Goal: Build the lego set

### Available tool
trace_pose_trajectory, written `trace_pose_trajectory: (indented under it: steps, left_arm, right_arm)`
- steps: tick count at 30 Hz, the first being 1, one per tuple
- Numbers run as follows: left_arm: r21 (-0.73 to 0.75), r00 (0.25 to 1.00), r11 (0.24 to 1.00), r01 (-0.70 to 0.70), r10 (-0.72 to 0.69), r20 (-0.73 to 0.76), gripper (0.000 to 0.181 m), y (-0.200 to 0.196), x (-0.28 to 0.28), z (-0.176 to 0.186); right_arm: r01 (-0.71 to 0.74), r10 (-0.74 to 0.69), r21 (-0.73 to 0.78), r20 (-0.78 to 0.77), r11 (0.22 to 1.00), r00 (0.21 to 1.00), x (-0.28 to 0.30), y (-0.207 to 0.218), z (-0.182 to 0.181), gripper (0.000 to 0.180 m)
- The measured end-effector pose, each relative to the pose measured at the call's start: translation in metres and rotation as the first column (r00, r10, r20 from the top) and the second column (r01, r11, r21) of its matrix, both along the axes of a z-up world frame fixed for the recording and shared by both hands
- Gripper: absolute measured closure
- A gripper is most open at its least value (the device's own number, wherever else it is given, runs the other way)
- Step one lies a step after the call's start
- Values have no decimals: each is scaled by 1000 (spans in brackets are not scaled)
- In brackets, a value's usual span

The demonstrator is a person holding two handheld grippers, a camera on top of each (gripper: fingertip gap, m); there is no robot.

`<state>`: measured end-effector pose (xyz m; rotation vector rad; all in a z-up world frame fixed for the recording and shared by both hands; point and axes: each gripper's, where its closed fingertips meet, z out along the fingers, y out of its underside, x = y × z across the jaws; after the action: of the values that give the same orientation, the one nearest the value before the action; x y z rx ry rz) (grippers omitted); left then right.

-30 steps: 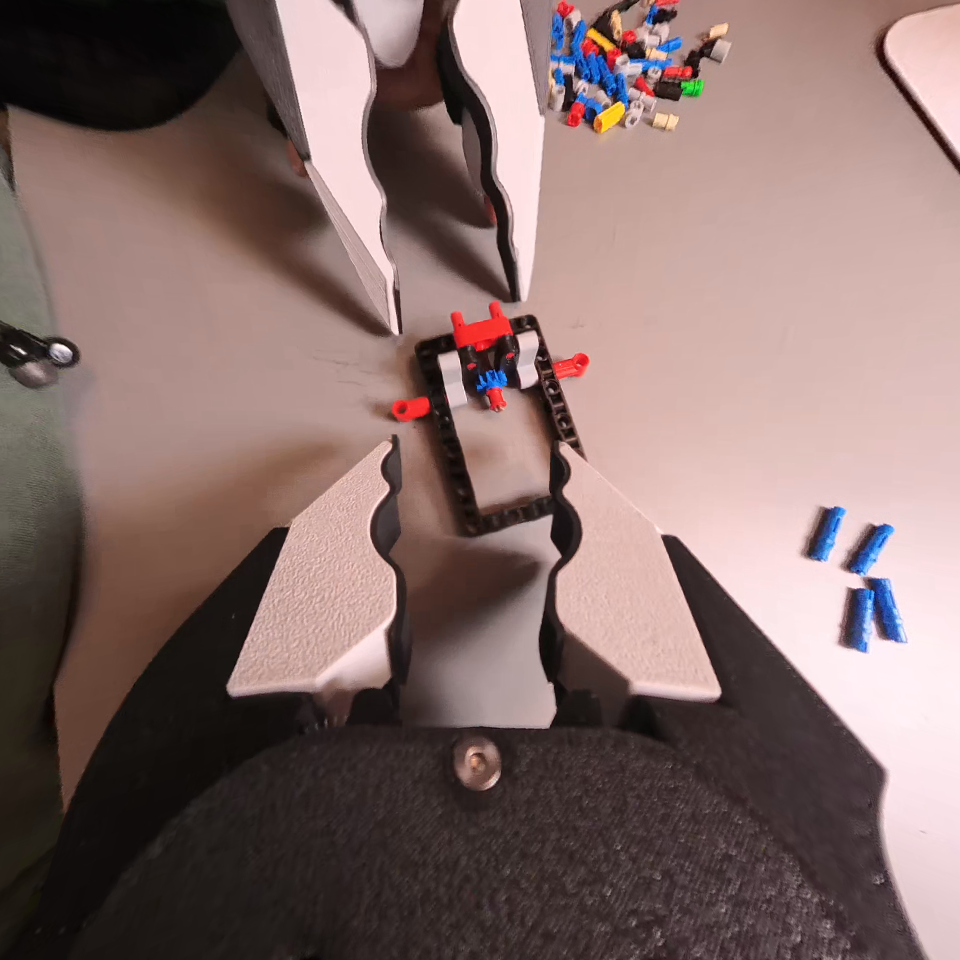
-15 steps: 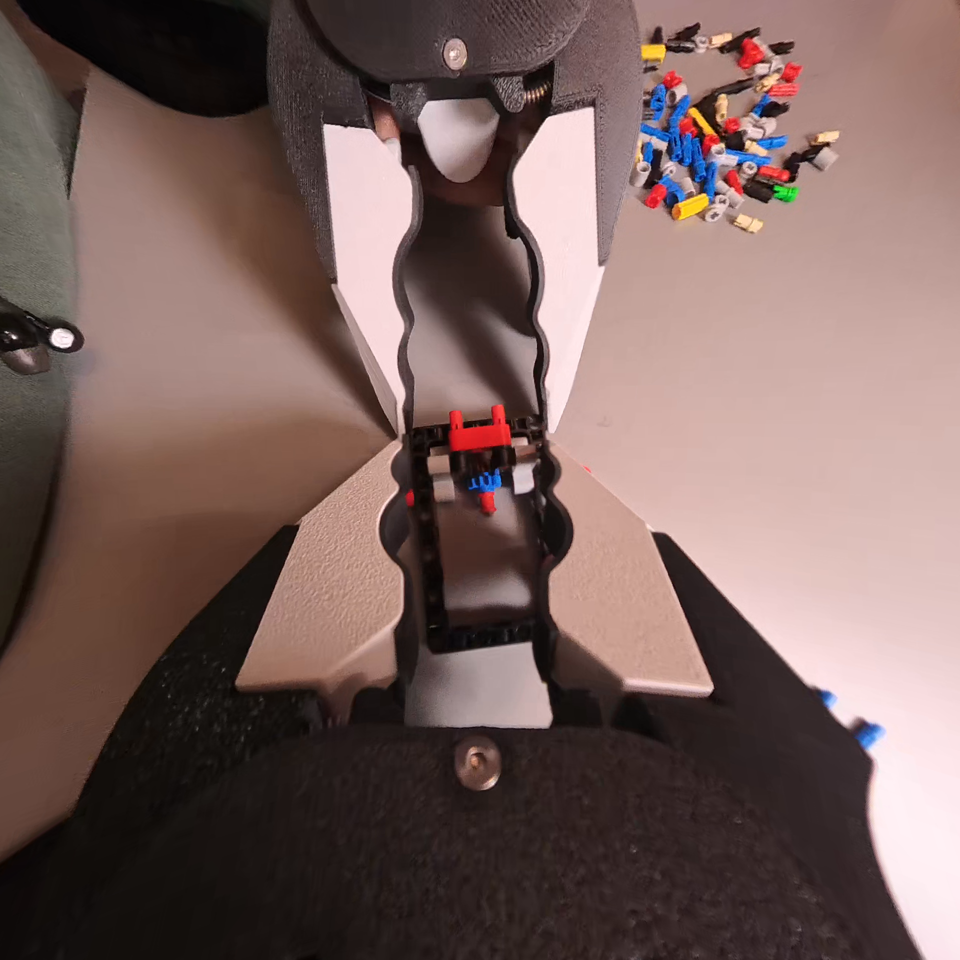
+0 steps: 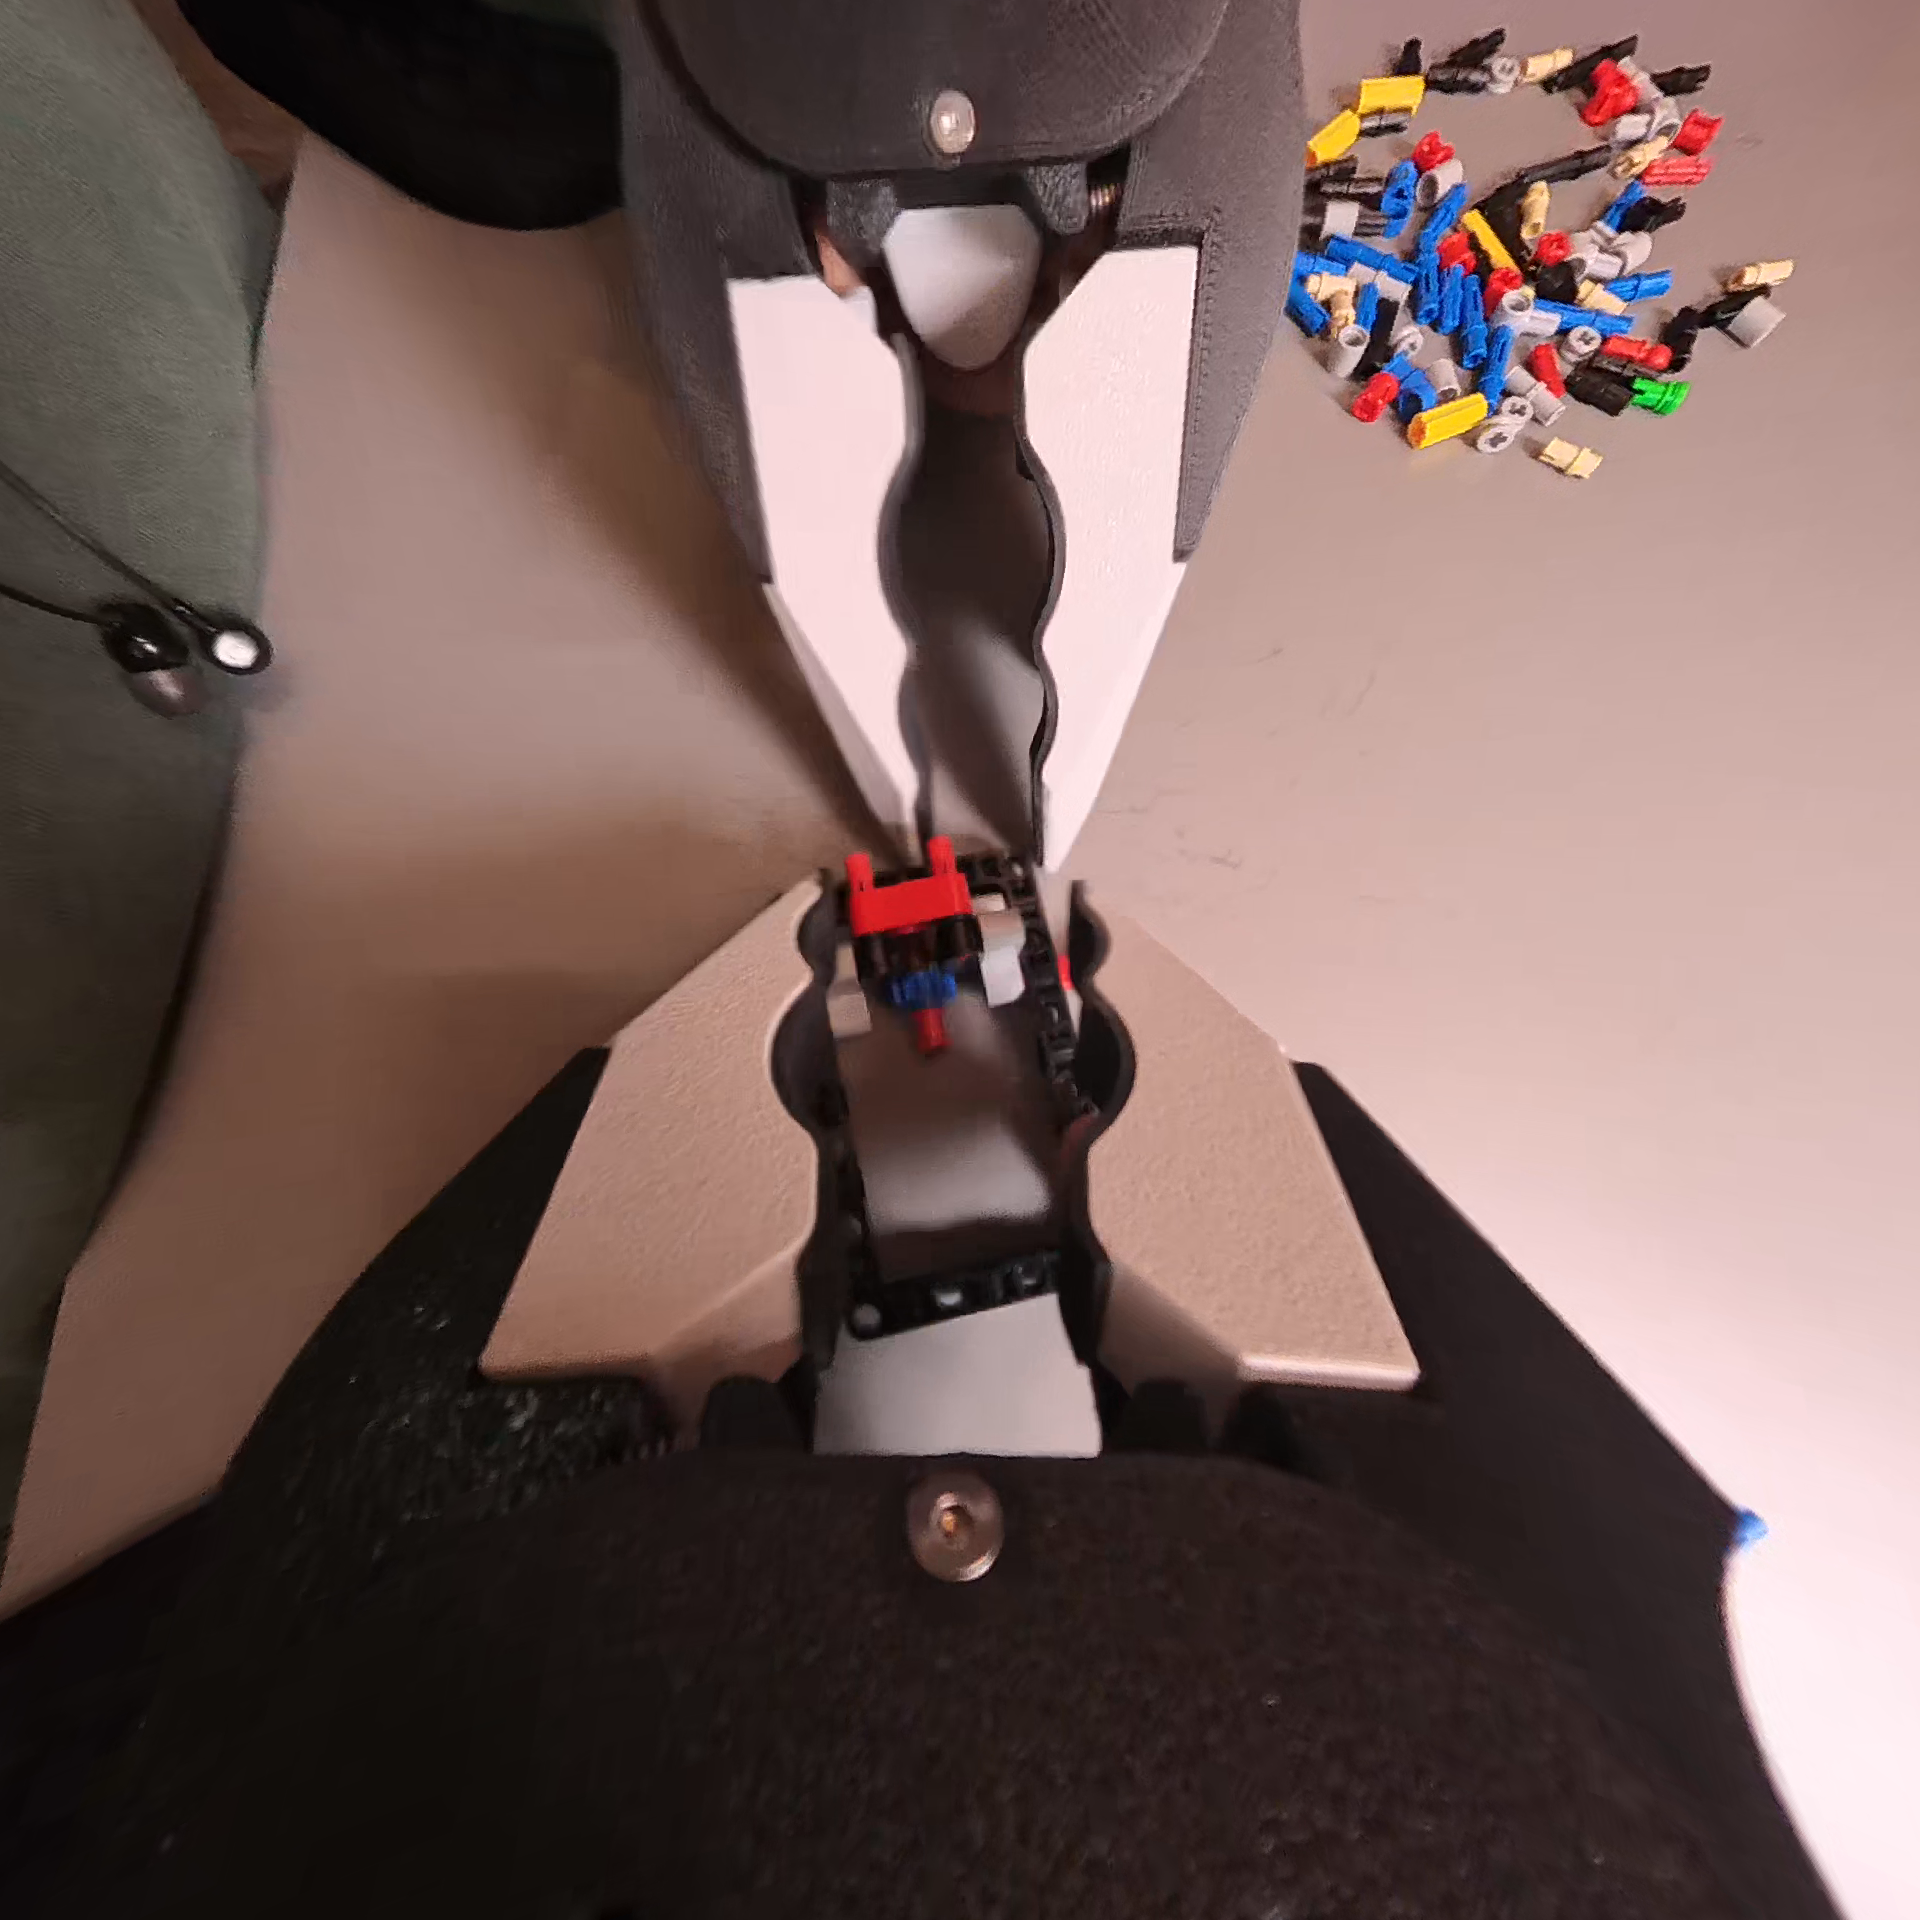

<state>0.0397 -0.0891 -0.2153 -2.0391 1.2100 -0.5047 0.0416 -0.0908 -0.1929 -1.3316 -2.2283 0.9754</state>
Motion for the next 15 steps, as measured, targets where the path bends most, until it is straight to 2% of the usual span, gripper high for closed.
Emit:
trace_pose_trajectory:
  steps: [2, 11, 15]
  left_arm:
    - [14, 1000, 1000, -7, 7, 0, 152, 1, -2, 0]
    - [-34, 999, 999, 38, -37, 28, 131, -9, 5, 0]
    - [-48, 998, 997, 54, -52, 34, 122, -12, 12, -1]
  right_arm:
    - [3, -3, 33, 14, 999, 1000, 2, 3, -3, 126]
    - [-135, 131, 79, 63, 988, 989, 19, -10, -3, 124]
    - [-179, 165, 125, 117, 976, 979, 18, -8, -15, 139]
